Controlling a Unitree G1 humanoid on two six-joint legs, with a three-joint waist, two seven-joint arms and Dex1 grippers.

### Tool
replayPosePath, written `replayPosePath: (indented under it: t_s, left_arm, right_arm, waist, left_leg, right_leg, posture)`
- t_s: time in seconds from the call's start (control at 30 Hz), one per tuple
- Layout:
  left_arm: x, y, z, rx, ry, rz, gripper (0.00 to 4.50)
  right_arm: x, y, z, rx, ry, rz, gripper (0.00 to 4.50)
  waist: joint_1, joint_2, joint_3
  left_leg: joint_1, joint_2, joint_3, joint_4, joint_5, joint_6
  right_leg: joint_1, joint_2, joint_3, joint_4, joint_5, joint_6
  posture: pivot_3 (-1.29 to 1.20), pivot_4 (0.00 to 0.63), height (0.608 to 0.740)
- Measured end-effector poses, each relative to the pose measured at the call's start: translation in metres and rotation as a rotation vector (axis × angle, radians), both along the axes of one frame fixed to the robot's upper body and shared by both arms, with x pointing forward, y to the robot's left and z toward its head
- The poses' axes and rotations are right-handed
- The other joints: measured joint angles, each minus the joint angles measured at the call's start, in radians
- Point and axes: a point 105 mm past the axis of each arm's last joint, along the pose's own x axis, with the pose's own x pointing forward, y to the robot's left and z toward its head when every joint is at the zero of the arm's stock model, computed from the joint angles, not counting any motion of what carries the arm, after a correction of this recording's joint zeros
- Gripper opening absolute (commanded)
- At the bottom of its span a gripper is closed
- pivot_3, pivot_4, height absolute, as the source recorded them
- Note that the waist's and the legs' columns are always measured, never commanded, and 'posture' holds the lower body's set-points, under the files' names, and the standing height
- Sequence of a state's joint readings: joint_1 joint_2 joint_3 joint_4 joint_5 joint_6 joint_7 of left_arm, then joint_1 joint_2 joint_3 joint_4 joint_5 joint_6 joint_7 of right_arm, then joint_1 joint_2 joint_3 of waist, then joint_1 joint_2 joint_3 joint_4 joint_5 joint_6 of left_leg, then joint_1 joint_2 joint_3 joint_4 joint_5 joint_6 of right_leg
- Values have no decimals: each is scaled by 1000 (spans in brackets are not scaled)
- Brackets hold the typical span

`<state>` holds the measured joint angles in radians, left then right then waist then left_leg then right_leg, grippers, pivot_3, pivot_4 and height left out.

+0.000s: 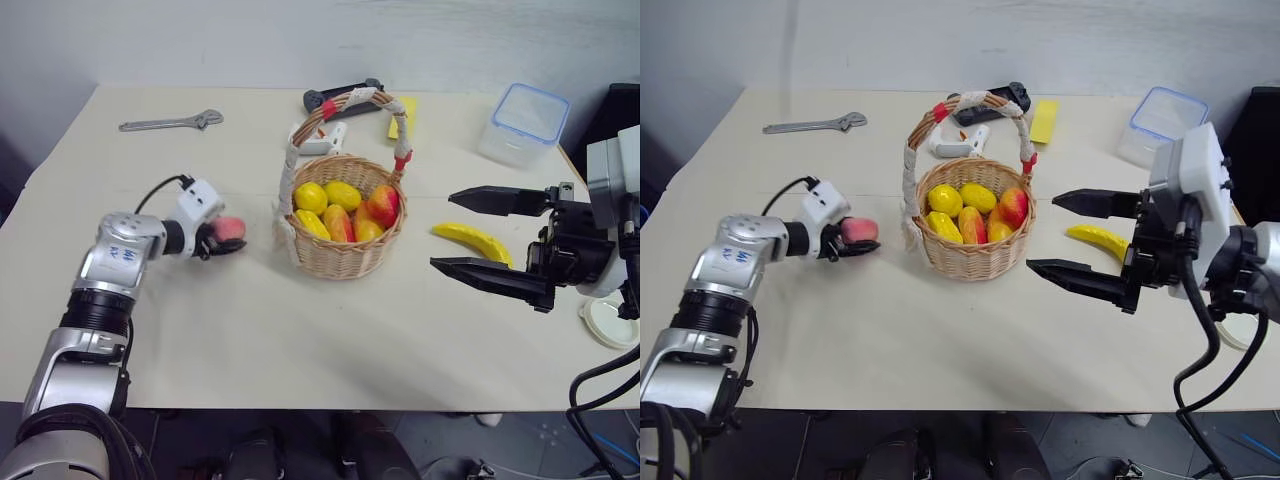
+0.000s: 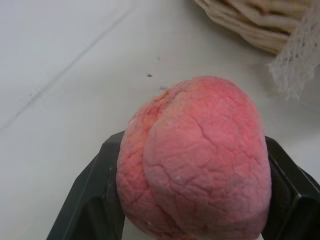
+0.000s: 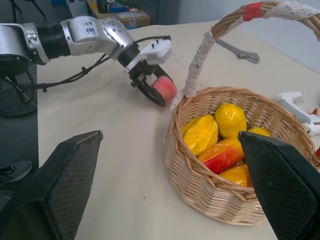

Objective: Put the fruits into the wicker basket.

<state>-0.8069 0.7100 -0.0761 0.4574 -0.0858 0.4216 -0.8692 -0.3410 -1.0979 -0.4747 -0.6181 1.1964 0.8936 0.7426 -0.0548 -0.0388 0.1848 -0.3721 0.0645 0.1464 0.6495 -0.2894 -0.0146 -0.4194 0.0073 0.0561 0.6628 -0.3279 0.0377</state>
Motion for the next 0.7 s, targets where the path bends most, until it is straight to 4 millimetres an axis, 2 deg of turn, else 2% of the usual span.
replayPosePath:
  t_s: [0.07, 0.2, 0.27, 0.37, 0.53, 0.7]
  left_arm:
    - [8, -12, 26, -30, -59, -43, 2712]
    - [23, -64, 88, -83, -199, -212, 2712]
    - [23, -89, 105, -108, -215, -311, 2712]
    - [24, -117, 107, -91, -198, -428, 2712]
    - [29, -135, 91, -25, -166, -490, 2712]
    - [30, -152, 82, 7, -159, -525, 4303]
  right_arm:
    - [2, -3, 0, 4, 1, -16, 4500]
    - [7, -7, -1, 14, -27, -47, 4500]
    - [11, -9, -2, 29, -41, -69, 4500]
    - [15, -11, -4, 48, -44, -105, 4500]
    - [14, -16, -17, 66, -17, -163, 4500]
    - [5, -17, -19, 69, -34, -206, 4500]
  waist:
    - [8, 0, 0]
    - [29, -1, 0]
    - [27, -1, 0]
    - [20, -1, 0]
    - [17, -1, 0]
    - [19, -1, 0]
  left_leg:
    - [-1, -1, -1, 1, 1, 1]
    - [-3, -2, 0, 4, 0, 4]
    - [-3, -3, 2, 4, -1, 6]
    - [-3, -2, 4, 2, -2, 5]
    - [-8, 0, 3, -1, 1, -1]
    - [-14, 0, 3, 2, 1, -1]
  right_leg:
    - [0, 0, 0, 0, 0, 1]
    - [1, -1, 0, -2, 2, 3]
    - [1, -1, 1, -3, 2, 4]
    - [-2, 0, 2, -3, 2, 4]
    - [-11, 2, 3, 1, 1, 1]
    - [-15, 2, 2, 2, 1, 1]
  posture:
    - [0, 150, 740]
    - [0, 150, 740]
    - [0, 150, 740]
    - [0, 150, 740]
    - [0, 150, 740]
    - [0, 150, 740]
